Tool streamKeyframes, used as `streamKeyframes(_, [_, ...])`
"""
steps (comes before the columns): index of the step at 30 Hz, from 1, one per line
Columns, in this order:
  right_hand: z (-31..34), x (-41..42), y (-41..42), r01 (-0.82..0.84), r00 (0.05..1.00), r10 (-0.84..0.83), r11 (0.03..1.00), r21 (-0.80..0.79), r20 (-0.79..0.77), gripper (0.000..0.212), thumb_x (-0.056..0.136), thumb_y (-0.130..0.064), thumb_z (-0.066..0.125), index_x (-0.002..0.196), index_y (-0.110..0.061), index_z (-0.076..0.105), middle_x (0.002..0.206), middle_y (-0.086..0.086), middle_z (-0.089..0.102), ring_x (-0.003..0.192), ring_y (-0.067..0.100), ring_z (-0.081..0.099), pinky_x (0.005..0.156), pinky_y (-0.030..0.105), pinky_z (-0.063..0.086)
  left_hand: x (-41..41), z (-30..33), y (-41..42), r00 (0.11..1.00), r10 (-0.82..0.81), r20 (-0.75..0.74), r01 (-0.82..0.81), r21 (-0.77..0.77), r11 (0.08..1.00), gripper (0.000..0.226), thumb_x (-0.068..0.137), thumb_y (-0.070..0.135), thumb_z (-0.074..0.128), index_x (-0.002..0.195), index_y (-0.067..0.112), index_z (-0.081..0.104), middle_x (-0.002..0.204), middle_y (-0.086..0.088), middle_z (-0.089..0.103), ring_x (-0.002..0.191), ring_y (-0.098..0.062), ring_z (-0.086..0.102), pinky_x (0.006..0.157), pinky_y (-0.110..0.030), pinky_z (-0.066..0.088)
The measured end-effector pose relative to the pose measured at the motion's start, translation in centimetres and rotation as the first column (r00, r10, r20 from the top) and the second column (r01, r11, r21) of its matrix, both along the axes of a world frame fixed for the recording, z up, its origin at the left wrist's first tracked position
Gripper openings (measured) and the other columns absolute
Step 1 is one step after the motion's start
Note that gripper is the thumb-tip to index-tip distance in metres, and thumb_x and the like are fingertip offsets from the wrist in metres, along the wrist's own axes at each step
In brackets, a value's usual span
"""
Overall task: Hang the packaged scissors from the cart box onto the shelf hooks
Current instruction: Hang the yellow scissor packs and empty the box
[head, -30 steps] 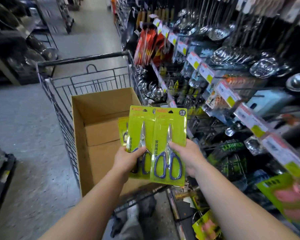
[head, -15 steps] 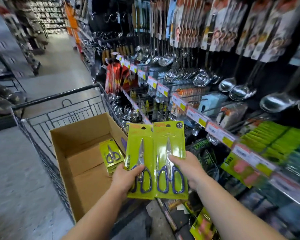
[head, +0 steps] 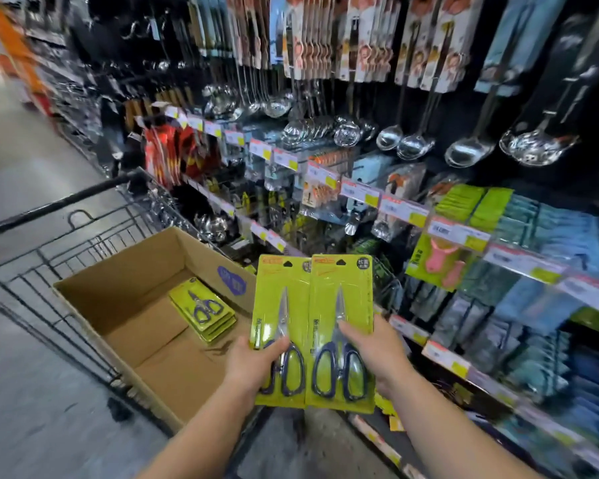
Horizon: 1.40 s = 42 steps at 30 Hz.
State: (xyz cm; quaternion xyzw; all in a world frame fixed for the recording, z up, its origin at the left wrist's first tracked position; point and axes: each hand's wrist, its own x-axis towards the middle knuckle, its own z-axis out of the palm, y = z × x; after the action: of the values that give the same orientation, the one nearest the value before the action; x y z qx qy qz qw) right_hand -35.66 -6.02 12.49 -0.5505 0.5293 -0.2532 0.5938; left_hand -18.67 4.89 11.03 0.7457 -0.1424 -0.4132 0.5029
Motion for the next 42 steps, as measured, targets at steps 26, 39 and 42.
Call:
streamKeyframes(26, [1.6, -41.7, 18.6, 0.726, 0.676, -0.723, 0.687, -0.039, -0.142, 0.013, 0.085, -0.021, 0.075, 0.080, -0.018, 0.063, 0.088, 0.005, 0.072, 0.082, 0.022, 0.067, 0.086, 0.043, 0.054, -39.4, 2.5, 3.8, 0.627, -0.779, -0.017, 0.778, 0.059, 0.625, 0.048, 0.086, 0.031, 0.075, 0.125, 0.009, 0.055, 0.122, -0.006, 0.054, 0.111, -0.025, 0.057, 0.095, -0.035, 0.041])
streamKeyframes(39, [0.9, -58.9, 26.1, 0.808, 0.587, -0.806, 0.590, -0.020, -0.079, 0.013, 0.085, -0.022, 0.074, 0.093, -0.019, 0.065, 0.096, 0.003, 0.073, 0.090, 0.019, 0.068, 0.076, 0.032, 0.053, -57.1, 2.6, 8.8, 0.552, -0.832, -0.049, 0.834, 0.022, 0.552, 0.091, 0.084, 0.039, 0.075, 0.152, 0.003, 0.028, 0.156, -0.013, 0.034, 0.141, -0.032, 0.036, 0.112, -0.042, 0.032])
streamKeyframes(42, [0.4, -60.0, 26.1, 0.811, 0.584, -0.809, 0.585, 0.004, -0.057, 0.018, 0.086, -0.023, 0.074, 0.099, -0.016, 0.064, 0.094, 0.001, 0.071, 0.085, 0.016, 0.066, 0.064, 0.026, 0.048, -58.3, 2.3, 8.3, 0.536, -0.844, -0.031, 0.843, 0.069, 0.533, 0.070, 0.081, 0.040, 0.078, 0.136, 0.007, 0.051, 0.142, -0.013, 0.053, 0.121, -0.029, 0.053, 0.104, -0.039, 0.041])
